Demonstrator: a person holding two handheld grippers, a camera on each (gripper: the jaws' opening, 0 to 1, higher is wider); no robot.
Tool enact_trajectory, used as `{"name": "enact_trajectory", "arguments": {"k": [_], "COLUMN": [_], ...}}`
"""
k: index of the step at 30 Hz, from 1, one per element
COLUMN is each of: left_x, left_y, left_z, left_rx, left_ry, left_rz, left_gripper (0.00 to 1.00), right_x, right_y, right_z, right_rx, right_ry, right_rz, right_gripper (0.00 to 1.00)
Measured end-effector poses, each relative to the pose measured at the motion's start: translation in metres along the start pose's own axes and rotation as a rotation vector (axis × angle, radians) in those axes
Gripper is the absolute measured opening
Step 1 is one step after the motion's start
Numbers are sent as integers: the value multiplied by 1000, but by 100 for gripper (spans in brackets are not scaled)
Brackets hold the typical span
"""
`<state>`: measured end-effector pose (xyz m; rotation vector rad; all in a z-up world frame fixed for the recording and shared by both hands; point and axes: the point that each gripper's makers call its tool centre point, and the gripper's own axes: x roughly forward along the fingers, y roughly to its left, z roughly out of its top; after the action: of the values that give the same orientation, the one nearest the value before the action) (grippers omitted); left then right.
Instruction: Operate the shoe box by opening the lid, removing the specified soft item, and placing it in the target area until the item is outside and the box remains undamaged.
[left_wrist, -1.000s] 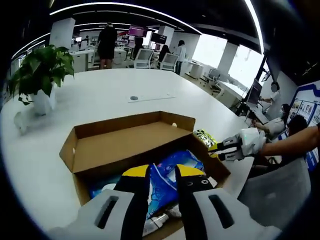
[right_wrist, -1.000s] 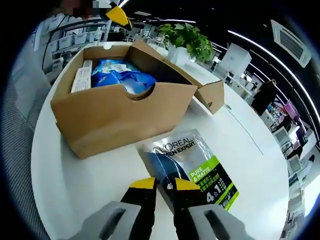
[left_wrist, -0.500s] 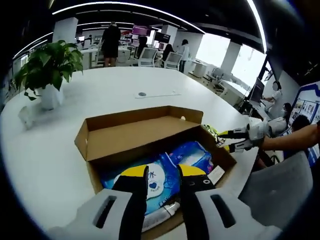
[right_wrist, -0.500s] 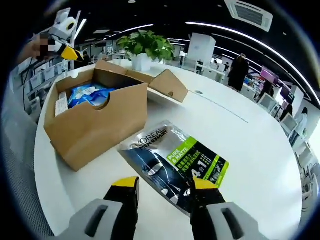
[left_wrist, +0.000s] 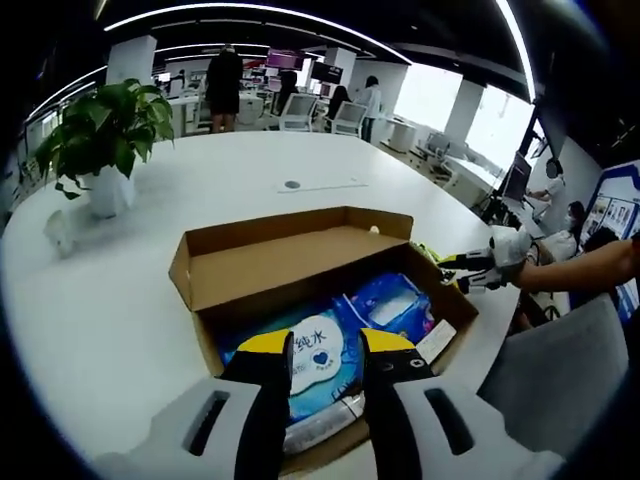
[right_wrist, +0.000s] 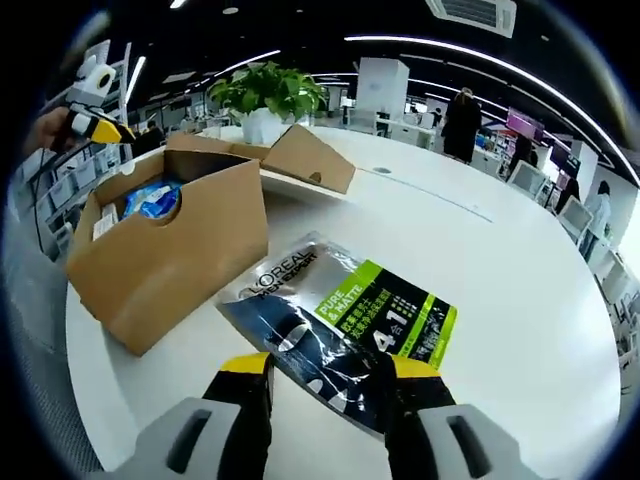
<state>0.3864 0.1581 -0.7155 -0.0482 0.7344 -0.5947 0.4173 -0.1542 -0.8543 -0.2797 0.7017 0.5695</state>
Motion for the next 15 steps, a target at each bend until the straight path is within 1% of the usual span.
{"name": "enact_trajectory", "arguments": {"k": [11,15], "left_x": [-5,-4], "left_y": [8,9], "left_z": [-5,-7], "left_rx": [-6,0], "left_ry": [6,14], "left_rz": [13,15], "left_gripper": [25,25], "right_x": [5,6], "right_y": [-9,-9], "right_z": [6,7], "right_rx": [-12,-33], "right_ry": [4,8], "right_rz": [54,66], "right_gripper": [42,42]}}
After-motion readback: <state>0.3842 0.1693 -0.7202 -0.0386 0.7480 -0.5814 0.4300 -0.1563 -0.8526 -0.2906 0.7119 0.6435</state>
